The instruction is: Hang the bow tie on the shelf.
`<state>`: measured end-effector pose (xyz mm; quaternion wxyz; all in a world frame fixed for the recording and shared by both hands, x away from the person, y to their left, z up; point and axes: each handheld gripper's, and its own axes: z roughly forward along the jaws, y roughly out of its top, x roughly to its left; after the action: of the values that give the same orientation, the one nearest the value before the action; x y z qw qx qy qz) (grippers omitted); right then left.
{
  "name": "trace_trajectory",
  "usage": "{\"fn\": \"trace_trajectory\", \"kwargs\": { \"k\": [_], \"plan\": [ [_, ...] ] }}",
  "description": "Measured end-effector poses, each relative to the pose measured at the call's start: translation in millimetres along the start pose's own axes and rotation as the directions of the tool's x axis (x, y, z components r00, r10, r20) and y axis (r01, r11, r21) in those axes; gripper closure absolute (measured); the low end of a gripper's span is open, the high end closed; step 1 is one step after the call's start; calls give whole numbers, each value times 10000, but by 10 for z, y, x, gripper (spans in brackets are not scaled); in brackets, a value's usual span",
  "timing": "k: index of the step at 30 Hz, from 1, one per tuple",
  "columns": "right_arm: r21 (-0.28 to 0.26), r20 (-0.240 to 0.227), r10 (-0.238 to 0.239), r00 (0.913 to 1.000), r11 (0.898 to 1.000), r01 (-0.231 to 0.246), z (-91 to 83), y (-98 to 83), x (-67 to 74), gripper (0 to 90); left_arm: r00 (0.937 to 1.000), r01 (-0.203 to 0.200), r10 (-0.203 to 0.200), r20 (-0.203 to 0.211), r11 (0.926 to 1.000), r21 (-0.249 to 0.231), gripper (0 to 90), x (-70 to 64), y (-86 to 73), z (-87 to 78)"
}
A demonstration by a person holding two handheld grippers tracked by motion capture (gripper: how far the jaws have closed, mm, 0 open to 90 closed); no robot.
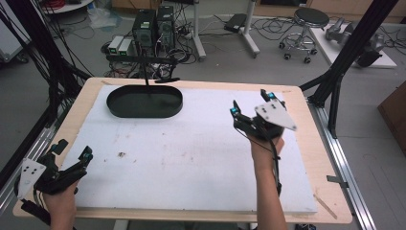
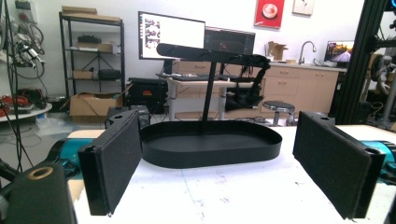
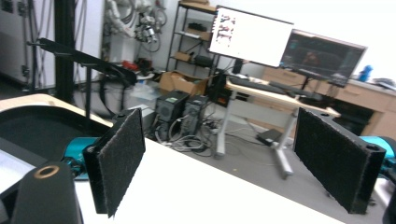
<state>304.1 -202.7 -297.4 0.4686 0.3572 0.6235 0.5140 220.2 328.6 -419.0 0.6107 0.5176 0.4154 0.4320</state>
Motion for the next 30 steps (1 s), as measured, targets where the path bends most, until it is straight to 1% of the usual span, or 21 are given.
{"fn": "trace_trajectory", "kwargs": {
  "k": [1, 2, 3, 4, 5, 6, 7, 8, 9, 10, 15, 18, 21, 23, 24, 25, 26, 27, 29, 30],
  "plan": [
    [-60, 39, -5, 10000, 10000, 5, -64, -20, -35, 158, 10000, -26, 26, 16, 10000, 5, 161, -6, 2, -1],
    [-184, 74, 153, 9999, 9997, -152, -172, -61, -78, 158, 10000, -47, 47, 9, 10000, 24, 161, -10, 3, -2],
    [-297, 58, 190, 9998, 9994, -188, -233, -89, -107, 158, 10000, -97, 98, -2, 9999, 29, 161, -13, 2, -1],
    [-488, 97, 263, 9996, 9985, -258, -402, -184, -178, 158, 9999, -108, 108, -25, 9999, 23, 162, -17, 0, 0],
    [-488, 97, 263, 9996, 9985, -258, -402, -184, -178, 158, 9999, -126, 126, -51, 9999, 35, 162, -19, -2, 1],
    [-518, 133, 273, 9995, 9983, -266, -451, -218, -197, 158, 9999, -146, 147, -68, 9999, 51, 162, -19, -4, 1],
    [-468, 163, 235, 9996, 9986, -227, -523, -277, -232, 158, 9998, -187, 187, -93, 9998, 78, 162, -18, -6, 1],
    [-448, 213, 286, 9994, 9986, -276, -614, -362, -275, 158, 9996, -246, 247, -122, 9996, 111, 162, -15, -10, 0],
    [-433, 231, 352, 9991, 9985, -342, -662, -415, -299, 157, 9996, -246, 247, -122, 9996, 111, 162, -15, -10, 0],
    [-433, 231, 352, 9991, 9985, -342, -662, -415, -299, 157, 9995, -272, 274, -144, 9995, 133, 162, -13, -12, 0],
    [-394, 345, 802, 9962, 9961, -789, -853, -705, -388, 150, 9992, -343, 347, -178, 9992, 214, 162, -21, -8, 2],
    [-425, 447, 1318, 9903, 9906, -1299, -948, -878, -429, 136, 9990, -436, 439, -115, 9987, 278, 162, -41, 9, 12],
    [-472, 550, 1703, 9839, 9847, -1678, -1021, -993, -470, 128, 9988, -494, 495, -11, 9981, 357, 162, -62, 25, 25],
    [-505, 523, 1931, 9798, 9804, -1905, -1068, -1070, -511, 124, 9987, -502, 502, 5, 9979, 411, 162, -66, 31, 29],
    [-531, 511, 1918, 9801, 9805, -1891, -1077, -1086, -519, 124, 9987, -512, 512, 3, 9978, 416, 161, -65, 32, 30],
    [-503, 510, 2014, 9782, 9787, -1989, -1088, -1106, -518, 124, 9987, -500, 502, -29, 9979, 408, 162, -64, 34, 30],
    [-491, 489, 1964, 9793, 9798, -1940, -1096, -1128, -524, 124, 9986, -521, 523, -51, 9978, 412, 162, -58, 36, 30],
    [-477, 493, 2026, 9780, 9786, -2004, -1101, -1147, -522, 123, 9987, -496, 500, -78, 9979, 409, 162, -51, 37, 27],
    [-452, 466, 2001, 9787, 9791, -1981, -1106, -1169, -528, 123, 9990, -420, 425, -127, 9983, 393, 161, -33, 36, 19],
    [-451, 455, 2081, 9771, 9775, -2061, -1112, -1195, -529, 121, 9989, -428, 434, -147, 9983, 403, 162, -25, 34, 16]
  ]
}}
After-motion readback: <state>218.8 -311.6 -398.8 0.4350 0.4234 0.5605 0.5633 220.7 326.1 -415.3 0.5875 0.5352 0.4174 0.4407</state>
